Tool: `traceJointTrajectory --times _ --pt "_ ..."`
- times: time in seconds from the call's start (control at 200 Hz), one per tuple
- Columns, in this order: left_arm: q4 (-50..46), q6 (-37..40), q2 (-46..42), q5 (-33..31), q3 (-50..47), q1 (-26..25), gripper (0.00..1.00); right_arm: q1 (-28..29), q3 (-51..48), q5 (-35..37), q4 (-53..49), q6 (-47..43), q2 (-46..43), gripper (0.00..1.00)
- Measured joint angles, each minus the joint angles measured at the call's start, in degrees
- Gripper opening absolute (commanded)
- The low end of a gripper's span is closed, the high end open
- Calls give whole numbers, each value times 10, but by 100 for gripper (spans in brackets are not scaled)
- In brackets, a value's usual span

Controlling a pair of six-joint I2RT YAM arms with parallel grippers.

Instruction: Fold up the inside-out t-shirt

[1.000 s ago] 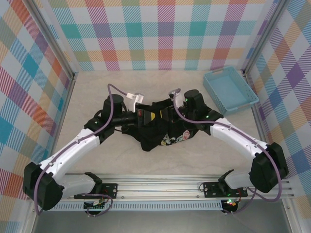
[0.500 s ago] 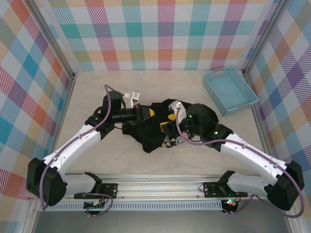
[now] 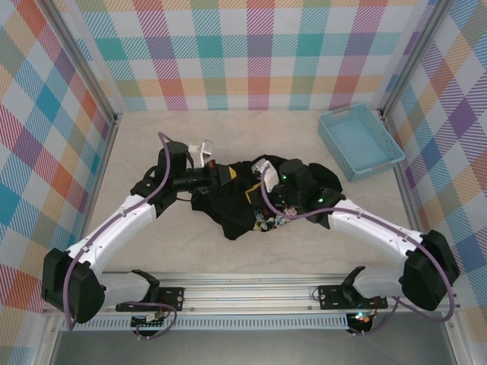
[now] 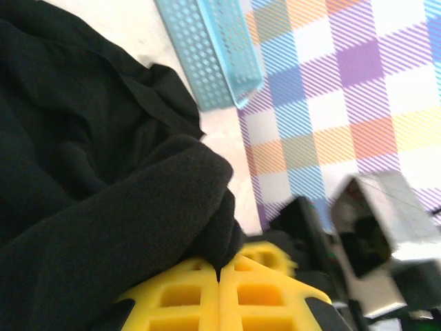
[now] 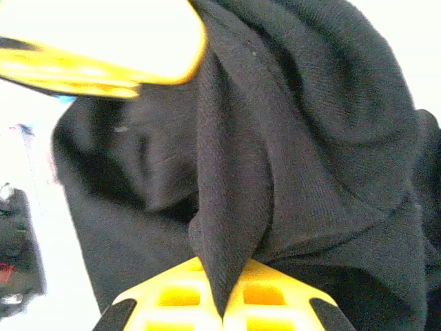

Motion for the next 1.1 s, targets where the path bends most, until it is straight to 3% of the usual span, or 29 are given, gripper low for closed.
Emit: traceJointTrajectory --times 0.07,0.195,0.4,0.58,0.76,1.0,1.105 --pt "0 5 5 -8 0 5 5 -21 -18 -64 39 21 -16 0" --pt "1 15 24 -7 1 4 24 -50 -43 -151 110 70 -16 0" --pt "-3 52 12 -18 -1 4 42 -64 -56 -205 153 105 -7 0" --pt "-32 106 -13 -19 -10 -2 47 -65 -56 -220 167 109 -5 0" --pt "-50 159 22 -26 -9 -30 49 -65 -59 -227 163 101 -5 0" --pt "-51 131 93 -33 -10 -43 51 -65 -119 -207 153 94 -21 0" --pt "-62 122 102 -71 -17 -54 54 -65 -145 -198 158 97 -28 0"
